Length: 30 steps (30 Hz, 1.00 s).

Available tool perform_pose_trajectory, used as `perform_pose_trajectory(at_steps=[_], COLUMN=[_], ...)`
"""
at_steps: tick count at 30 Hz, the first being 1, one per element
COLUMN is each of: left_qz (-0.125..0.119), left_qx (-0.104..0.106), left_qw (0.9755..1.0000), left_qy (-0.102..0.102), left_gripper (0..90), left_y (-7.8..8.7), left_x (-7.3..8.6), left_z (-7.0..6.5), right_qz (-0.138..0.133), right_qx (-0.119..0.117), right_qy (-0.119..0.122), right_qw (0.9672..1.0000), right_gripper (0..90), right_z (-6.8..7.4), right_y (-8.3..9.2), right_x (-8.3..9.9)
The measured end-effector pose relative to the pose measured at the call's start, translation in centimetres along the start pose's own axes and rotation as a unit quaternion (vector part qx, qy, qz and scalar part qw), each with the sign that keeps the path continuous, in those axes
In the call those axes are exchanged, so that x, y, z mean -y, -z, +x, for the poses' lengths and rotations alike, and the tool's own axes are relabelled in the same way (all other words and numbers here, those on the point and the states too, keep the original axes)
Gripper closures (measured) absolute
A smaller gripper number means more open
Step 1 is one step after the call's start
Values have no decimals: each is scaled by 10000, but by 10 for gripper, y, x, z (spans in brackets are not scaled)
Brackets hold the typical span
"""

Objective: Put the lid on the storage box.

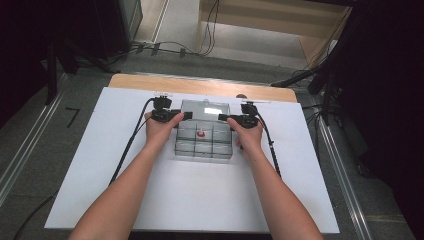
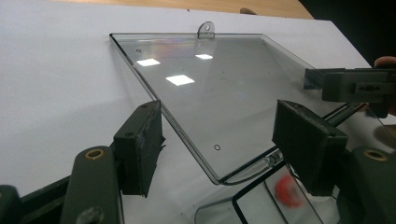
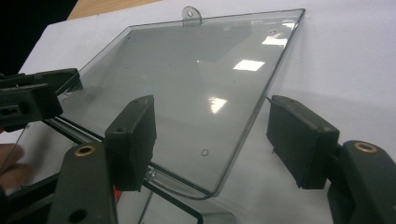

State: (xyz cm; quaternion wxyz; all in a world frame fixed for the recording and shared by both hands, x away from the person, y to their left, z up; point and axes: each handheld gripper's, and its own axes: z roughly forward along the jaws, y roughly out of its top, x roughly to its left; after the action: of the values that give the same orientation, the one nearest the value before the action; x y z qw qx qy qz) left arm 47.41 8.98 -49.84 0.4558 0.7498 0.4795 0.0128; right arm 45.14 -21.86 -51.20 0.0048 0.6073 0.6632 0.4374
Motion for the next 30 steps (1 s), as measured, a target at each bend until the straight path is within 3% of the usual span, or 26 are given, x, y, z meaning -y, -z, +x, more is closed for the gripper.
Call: perform_pose_trajectory(at_steps=[12, 20, 24, 30], left_qz=[50, 88, 66, -76], left_qx=[15, 312, 325, 390], left_qw=[9995, 9974, 9972, 9971], left_qy=[302, 647, 666, 646], left_gripper=[326, 346, 365, 472], left_y=[-6, -14, -13, -8], left_x=[0, 1, 1, -2], left_z=[3, 3, 3, 4], right_qz=[119, 167, 180, 26], right_qx=[-170, -222, -282, -329], right_qy=[-187, -198, -212, -57], right_qw=[9996, 9994, 9992, 9994], right_gripper=[287, 281, 293, 363], right_z=[4, 4, 3, 5], right_y=[-9, -11, -11, -8], right_x=[-1, -3, -3, -5])
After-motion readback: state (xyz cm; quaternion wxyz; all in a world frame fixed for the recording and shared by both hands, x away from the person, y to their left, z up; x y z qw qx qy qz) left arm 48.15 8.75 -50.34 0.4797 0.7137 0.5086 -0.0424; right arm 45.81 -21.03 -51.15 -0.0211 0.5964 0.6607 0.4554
